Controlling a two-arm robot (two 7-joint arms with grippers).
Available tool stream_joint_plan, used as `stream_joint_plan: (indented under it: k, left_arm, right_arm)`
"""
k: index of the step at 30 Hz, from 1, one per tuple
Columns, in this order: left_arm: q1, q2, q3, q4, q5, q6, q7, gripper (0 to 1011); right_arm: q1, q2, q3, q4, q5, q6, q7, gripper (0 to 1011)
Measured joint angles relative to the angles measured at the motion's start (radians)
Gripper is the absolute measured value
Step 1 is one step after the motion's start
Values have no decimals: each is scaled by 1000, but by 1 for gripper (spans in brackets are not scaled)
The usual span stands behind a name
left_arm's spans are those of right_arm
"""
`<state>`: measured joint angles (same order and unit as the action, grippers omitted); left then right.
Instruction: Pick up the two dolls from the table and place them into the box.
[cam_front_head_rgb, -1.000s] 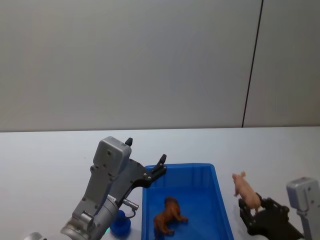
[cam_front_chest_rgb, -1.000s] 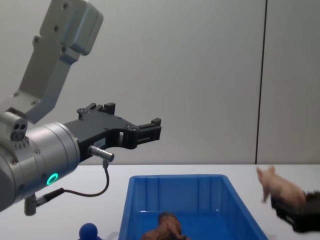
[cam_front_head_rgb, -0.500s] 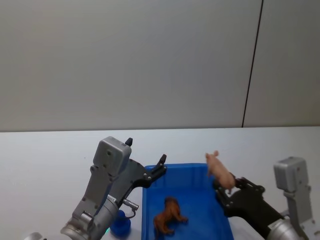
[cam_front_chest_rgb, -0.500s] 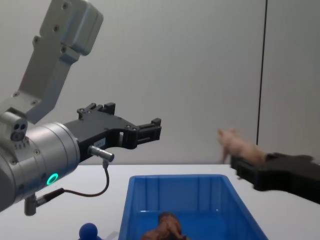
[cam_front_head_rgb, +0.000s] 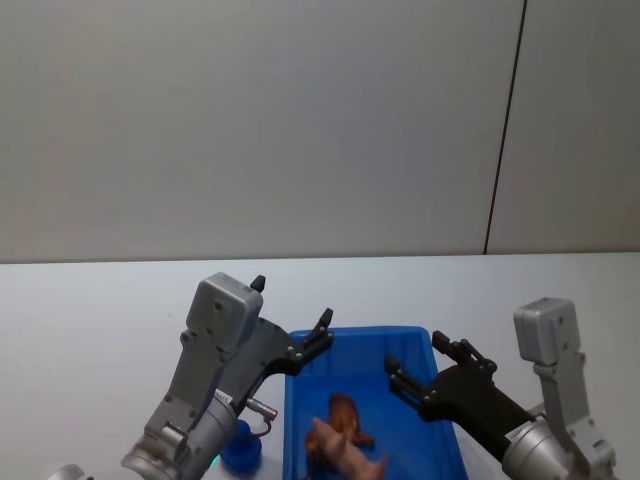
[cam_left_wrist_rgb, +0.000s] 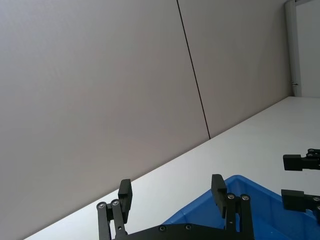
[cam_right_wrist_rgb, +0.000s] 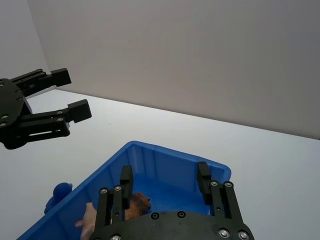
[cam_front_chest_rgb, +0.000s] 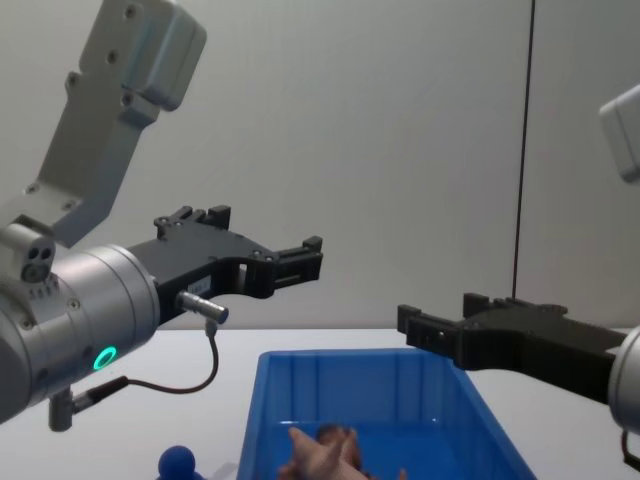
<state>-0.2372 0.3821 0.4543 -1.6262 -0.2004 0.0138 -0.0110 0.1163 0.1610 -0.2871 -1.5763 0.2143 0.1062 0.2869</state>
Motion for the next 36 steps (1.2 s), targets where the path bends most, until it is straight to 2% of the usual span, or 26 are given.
stream_joint_plan:
  k: [8, 10, 24, 32, 36]
  left_arm:
    - [0, 0, 0, 0, 0, 0, 0, 1001]
    - [0, 0, 0, 0, 0, 0, 0, 1001]
    - [0, 0, 0, 0, 0, 0, 0, 1001]
    - [3, 1, -2, -2, -3, 6, 0, 1001]
    - [10, 8, -6, -13, -15, 28, 6, 1001]
  right_arm:
    - [4, -2, 5, 9, -7, -3, -47, 974]
    - [0, 0, 7, 7, -7, -5, -62, 1001]
    - [-68, 46, 43, -55, 3, -31, -193, 1001]
    - [-91, 61, 53, -74, 10, -38, -228, 1001]
    - [-99, 66, 57, -81, 12, -41, -240, 1001]
